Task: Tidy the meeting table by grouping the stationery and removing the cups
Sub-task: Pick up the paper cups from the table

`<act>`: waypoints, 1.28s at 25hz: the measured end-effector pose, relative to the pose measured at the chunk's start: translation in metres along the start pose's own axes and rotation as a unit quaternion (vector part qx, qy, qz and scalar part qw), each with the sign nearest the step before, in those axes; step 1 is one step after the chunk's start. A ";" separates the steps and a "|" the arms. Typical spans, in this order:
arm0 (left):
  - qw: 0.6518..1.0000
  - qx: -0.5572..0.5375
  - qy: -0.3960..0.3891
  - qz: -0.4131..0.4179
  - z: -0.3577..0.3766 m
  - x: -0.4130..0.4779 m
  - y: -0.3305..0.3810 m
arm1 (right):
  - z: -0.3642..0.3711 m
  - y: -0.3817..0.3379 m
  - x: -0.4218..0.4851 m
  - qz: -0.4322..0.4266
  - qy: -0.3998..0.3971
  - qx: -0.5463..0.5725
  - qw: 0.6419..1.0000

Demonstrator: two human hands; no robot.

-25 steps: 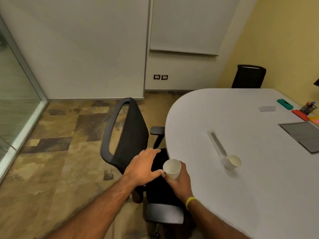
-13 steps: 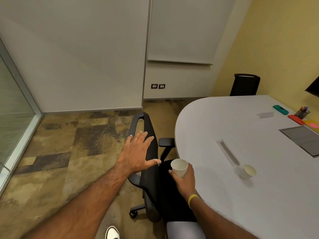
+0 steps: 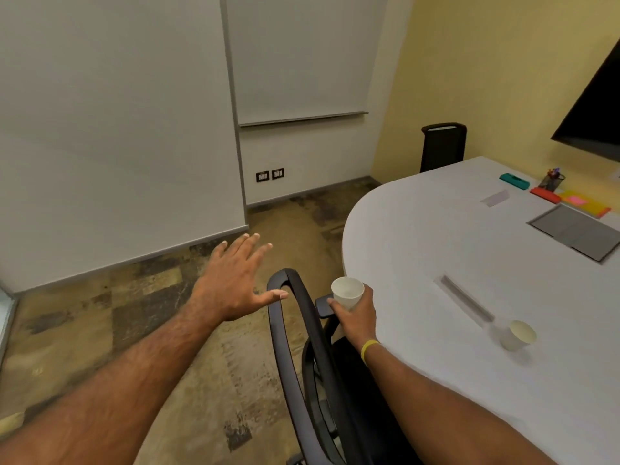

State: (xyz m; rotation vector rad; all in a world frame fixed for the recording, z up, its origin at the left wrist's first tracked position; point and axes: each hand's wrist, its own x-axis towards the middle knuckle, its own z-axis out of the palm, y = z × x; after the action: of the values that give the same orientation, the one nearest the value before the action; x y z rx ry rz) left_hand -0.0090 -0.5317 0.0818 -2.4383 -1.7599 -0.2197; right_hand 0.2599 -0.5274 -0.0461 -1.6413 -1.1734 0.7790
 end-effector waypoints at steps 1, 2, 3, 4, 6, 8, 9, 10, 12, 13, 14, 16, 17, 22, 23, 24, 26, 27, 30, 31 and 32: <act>1.000 -0.003 -0.002 0.002 0.003 0.011 -0.013 | 0.006 -0.008 0.008 -0.001 0.009 -0.001 1.000; 1.000 -0.005 -0.006 0.007 0.008 0.026 -0.025 | 0.013 -0.015 0.016 -0.002 0.020 -0.003 1.000; 1.000 -0.008 -0.011 0.013 0.015 0.038 -0.036 | 0.020 -0.020 0.024 -0.003 0.029 -0.005 1.000; 1.000 -0.010 -0.015 0.019 0.022 0.051 -0.046 | 0.026 -0.024 0.032 -0.002 0.037 -0.008 0.999; 0.999 -0.017 -0.020 0.038 0.041 0.073 -0.064 | 0.040 -0.028 0.046 0.004 0.049 -0.013 0.999; 0.997 -0.022 -0.032 0.062 0.061 0.098 -0.084 | 0.059 -0.031 0.061 0.010 0.070 -0.027 0.997; 0.996 -0.022 -0.039 0.074 0.070 0.112 -0.094 | 0.069 -0.033 0.070 0.014 0.079 -0.030 0.996; 0.995 -0.023 -0.044 0.086 0.078 0.128 -0.105 | 0.078 -0.035 0.079 0.018 0.089 -0.028 0.995; 0.992 -0.022 -0.049 0.110 0.092 0.161 -0.130 | 0.098 -0.040 0.096 0.022 0.110 -0.034 0.993; 0.991 -0.021 -0.054 0.122 0.097 0.177 -0.141 | 0.106 -0.042 0.103 0.026 0.119 -0.041 0.992; 0.989 -0.023 -0.061 0.134 0.100 0.193 -0.152 | 0.112 -0.045 0.110 0.030 0.126 -0.049 0.990; 0.984 -0.033 -0.059 0.163 0.104 0.223 -0.173 | 0.124 -0.054 0.120 0.031 0.152 -0.069 0.986; 0.981 -0.034 -0.061 0.180 0.107 0.240 -0.183 | 0.130 -0.060 0.127 0.032 0.169 -0.079 0.982; 0.970 -0.040 -0.071 0.231 0.128 0.313 -0.206 | 0.149 -0.067 0.163 0.061 0.214 -0.096 0.970; 0.967 -0.041 -0.074 0.242 0.135 0.329 -0.206 | 0.150 -0.064 0.173 0.071 0.225 -0.090 0.968; 0.963 -0.038 -0.079 0.253 0.142 0.345 -0.204 | 0.151 -0.061 0.184 0.080 0.235 -0.084 0.965; 0.958 -0.034 -0.084 0.273 0.157 0.378 -0.197 | 0.152 -0.049 0.208 0.096 0.250 -0.081 0.960; 0.955 -0.034 -0.082 0.281 0.165 0.400 -0.193 | 0.152 -0.041 0.226 0.102 0.256 -0.077 0.958; 0.951 -0.028 -0.087 0.296 0.184 0.468 -0.176 | 0.149 -0.023 0.275 0.125 0.280 -0.060 0.950; 0.949 -0.027 -0.091 0.299 0.189 0.490 -0.170 | 0.146 -0.016 0.290 0.139 0.288 -0.052 0.946; 0.947 -0.027 -0.096 0.305 0.193 0.515 -0.164 | 0.143 -0.009 0.308 0.155 0.297 -0.039 0.942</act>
State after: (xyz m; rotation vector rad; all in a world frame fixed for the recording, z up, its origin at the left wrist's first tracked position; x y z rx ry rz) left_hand 0.0042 0.0350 -0.0062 -2.9789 -0.9687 0.0390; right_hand 0.2364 -0.1903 -0.0806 -1.9689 -0.5298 0.3730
